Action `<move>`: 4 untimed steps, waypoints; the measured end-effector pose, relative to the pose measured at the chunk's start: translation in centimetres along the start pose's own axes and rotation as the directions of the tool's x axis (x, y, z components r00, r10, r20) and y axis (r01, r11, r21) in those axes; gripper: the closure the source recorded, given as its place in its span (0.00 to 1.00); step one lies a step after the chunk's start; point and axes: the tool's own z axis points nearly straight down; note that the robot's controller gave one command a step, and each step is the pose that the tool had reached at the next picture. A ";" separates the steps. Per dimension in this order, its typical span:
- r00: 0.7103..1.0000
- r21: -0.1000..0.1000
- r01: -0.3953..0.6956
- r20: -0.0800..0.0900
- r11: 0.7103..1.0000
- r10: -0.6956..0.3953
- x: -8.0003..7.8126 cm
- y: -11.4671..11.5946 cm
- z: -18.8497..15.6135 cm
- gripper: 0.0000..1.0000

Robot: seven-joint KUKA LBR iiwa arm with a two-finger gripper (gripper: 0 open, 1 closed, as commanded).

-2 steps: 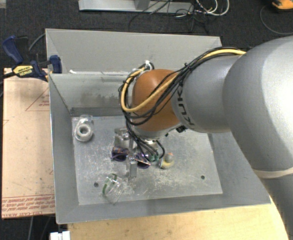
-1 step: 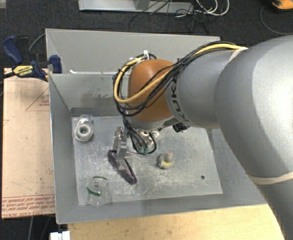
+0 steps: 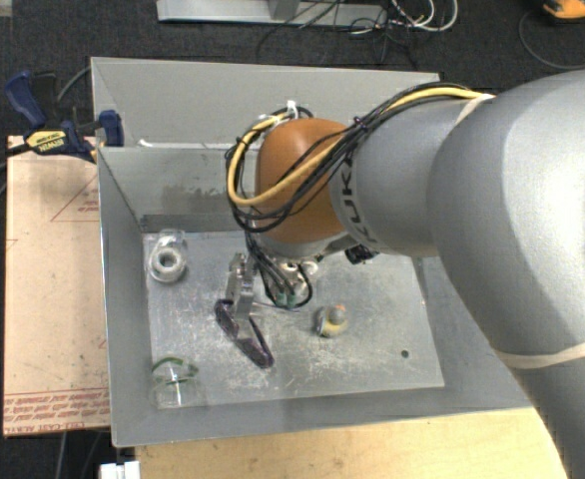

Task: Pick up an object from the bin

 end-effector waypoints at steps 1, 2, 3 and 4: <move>1.000 -0.003 -0.022 0.011 1.000 0.022 -4.0 -1.1 -7.6 1.00; 1.000 -0.003 -0.004 0.010 1.000 0.004 -3.3 -0.6 -15.1 1.00; 0.985 -0.003 -0.175 0.007 0.985 0.175 0.8 0.8 -9.4 1.00; 0.989 -0.003 0.148 0.015 0.989 -0.148 -3.1 -2.6 -14.1 1.00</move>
Offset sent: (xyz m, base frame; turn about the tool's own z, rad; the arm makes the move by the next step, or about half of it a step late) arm 0.0300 -0.0104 0.1467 0.0036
